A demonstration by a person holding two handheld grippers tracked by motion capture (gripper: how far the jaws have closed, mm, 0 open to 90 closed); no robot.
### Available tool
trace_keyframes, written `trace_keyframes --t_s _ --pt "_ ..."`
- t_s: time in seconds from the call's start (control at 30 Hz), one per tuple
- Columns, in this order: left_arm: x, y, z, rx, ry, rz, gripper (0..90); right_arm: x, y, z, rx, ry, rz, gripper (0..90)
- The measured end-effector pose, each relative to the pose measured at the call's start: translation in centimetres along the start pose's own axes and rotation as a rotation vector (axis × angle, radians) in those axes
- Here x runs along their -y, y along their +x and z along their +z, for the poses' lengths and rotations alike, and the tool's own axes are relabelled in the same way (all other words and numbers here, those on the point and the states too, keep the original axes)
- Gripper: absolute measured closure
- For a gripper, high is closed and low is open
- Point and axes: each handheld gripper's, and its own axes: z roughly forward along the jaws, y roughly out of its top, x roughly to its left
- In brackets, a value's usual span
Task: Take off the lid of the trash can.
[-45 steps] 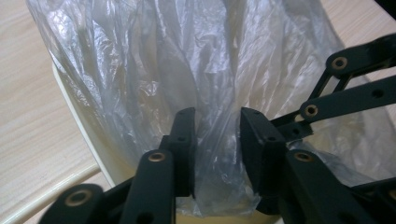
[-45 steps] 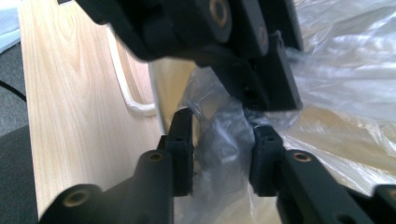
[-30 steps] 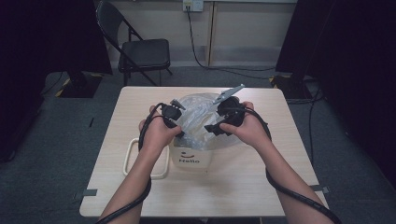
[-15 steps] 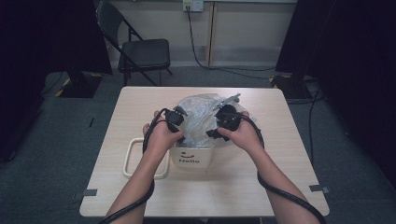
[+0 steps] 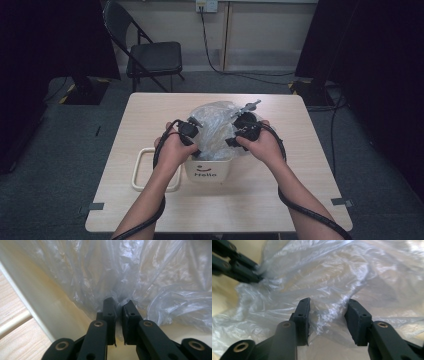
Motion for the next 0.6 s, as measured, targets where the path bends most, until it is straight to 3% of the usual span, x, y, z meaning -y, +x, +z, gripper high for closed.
trace_keyframes --t_s 0.03,0.13,0.3,0.37,0.43,0.57,0.6 --pt "0.0 0.0 -0.1 0.007 -0.001 0.001 82.8 -0.1 0.0 -0.3 0.0 -0.014 -0.005 67.0" --pt "0.0 0.0 -0.5 0.011 -0.014 0.001 83.2 -0.6 0.2 -1.2 -0.024 -0.057 0.007 75.3" --pt "0.1 0.1 -1.7 0.006 -0.023 0.001 81.9 -2.5 1.8 -1.8 -0.058 -0.083 -0.041 79.7" --pt "0.3 0.3 -2.3 -0.017 -0.026 -0.01 72.4 -3.0 2.8 -1.6 -0.071 -0.078 -0.076 79.1" --pt "0.7 0.5 -3.3 0.0 -0.101 -0.006 57.1 -3.3 3.9 -1.0 -0.081 -0.071 -0.109 79.1" --pt "0.8 0.5 -5.6 -0.038 -0.169 0.0 33.2 -3.0 5.4 1.1 -0.101 -0.014 -0.158 79.0" --pt "0.7 0.5 -5.9 -0.045 -0.179 0.007 33.2 -2.9 5.6 1.6 -0.105 0.002 -0.163 78.9"
